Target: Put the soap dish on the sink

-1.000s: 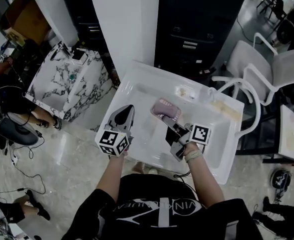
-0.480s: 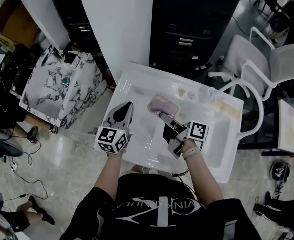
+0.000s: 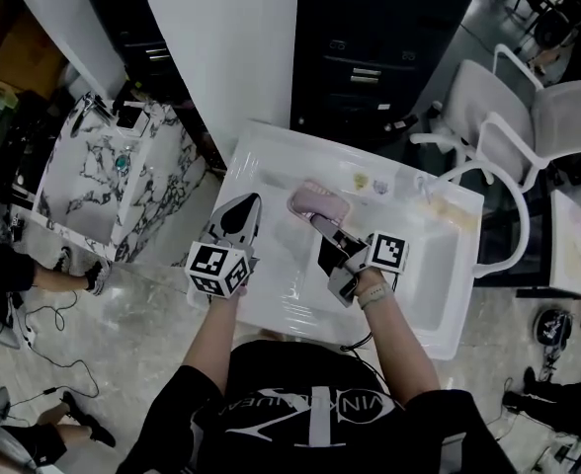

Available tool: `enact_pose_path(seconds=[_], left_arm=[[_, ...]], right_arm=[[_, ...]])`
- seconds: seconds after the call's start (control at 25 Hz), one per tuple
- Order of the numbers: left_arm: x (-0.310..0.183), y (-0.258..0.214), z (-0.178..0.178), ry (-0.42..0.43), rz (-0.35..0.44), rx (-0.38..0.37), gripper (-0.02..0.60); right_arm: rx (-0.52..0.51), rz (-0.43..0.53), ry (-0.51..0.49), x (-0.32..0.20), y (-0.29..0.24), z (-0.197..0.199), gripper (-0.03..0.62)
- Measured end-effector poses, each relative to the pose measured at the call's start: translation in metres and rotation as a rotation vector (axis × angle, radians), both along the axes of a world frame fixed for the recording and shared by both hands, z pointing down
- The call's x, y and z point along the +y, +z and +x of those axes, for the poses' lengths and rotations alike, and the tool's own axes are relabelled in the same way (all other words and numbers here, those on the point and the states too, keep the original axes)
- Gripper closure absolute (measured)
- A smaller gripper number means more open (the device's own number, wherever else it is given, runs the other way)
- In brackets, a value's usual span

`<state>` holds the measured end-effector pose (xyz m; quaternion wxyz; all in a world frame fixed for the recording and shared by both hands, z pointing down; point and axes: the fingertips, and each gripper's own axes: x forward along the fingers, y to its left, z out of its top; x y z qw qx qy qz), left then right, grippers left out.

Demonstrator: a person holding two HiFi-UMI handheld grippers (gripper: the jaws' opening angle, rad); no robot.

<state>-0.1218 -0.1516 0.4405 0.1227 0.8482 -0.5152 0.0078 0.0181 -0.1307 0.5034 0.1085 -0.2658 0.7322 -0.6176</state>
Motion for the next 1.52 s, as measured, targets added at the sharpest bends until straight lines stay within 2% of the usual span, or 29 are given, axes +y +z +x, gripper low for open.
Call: enact_pose_path(seconds=[0.8, 1.2, 1.36, 1.52], left_arm=[[-0.045, 0.033, 0.018, 0.055, -0.07, 0.017, 0.568], [-0.055, 0.053, 0.019, 0.063, -0.112, 0.025, 0.566], [-0.058, 0.057, 0.02, 0.069, -0.12, 0.033, 0.566], [-0.063, 0.061, 0.025, 0.084, -0.127, 0.032, 0.567]], right_arm=[[0.025, -0.064, 0.014, -0.045, 0.024, -0.005, 0.502], [0.008, -0.09, -0.019, -0.067, 0.034, -0.02, 0.502], [0.035, -0.114, -0.031, -0.074, 0.037, -0.025, 0.502], [0.004, -0.115, -0.055, -0.082, 0.038, -0.034, 0.502]])
